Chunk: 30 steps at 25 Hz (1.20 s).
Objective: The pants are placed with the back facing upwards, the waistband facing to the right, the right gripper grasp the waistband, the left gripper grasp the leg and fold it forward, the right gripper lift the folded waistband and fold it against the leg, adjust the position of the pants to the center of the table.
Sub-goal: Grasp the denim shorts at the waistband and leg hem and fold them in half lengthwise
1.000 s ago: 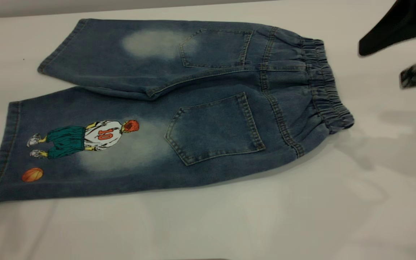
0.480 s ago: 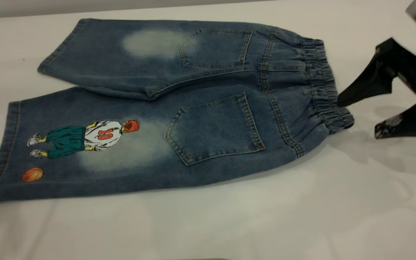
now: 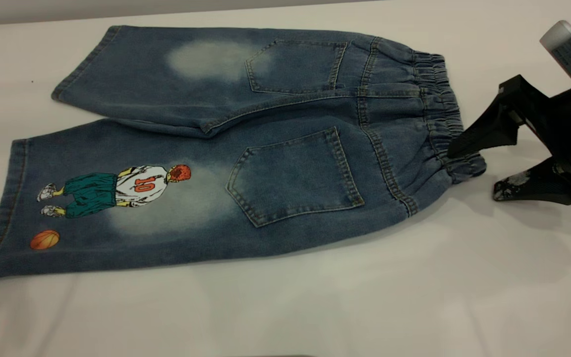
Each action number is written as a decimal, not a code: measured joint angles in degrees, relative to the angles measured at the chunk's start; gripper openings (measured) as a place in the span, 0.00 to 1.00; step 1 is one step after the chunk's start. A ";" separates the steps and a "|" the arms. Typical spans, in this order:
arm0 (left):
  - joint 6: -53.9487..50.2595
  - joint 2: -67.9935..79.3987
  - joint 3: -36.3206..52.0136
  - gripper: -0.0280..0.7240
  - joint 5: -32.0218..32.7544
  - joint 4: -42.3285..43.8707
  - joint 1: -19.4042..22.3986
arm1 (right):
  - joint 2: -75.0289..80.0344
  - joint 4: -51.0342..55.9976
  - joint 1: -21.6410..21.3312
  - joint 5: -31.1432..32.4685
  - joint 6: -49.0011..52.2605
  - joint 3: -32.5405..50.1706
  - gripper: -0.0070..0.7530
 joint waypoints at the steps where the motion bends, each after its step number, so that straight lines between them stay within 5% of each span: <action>1: 0.00 0.00 0.00 0.65 0.05 0.00 0.00 | 0.40 0.00 0.00 0.38 -0.04 -0.33 0.78; 11: 0.00 0.00 0.00 0.65 0.11 0.00 0.00 | 3.93 0.24 0.00 5.23 -0.19 -2.63 0.70; 19: 0.00 0.00 0.00 0.65 1.73 0.06 0.00 | 4.64 0.24 0.00 4.88 -0.29 -2.63 0.09; 30: -2.95 10.95 -0.07 0.65 13.36 5.16 0.00 | 4.64 -0.46 0.00 6.88 -0.52 -2.63 0.06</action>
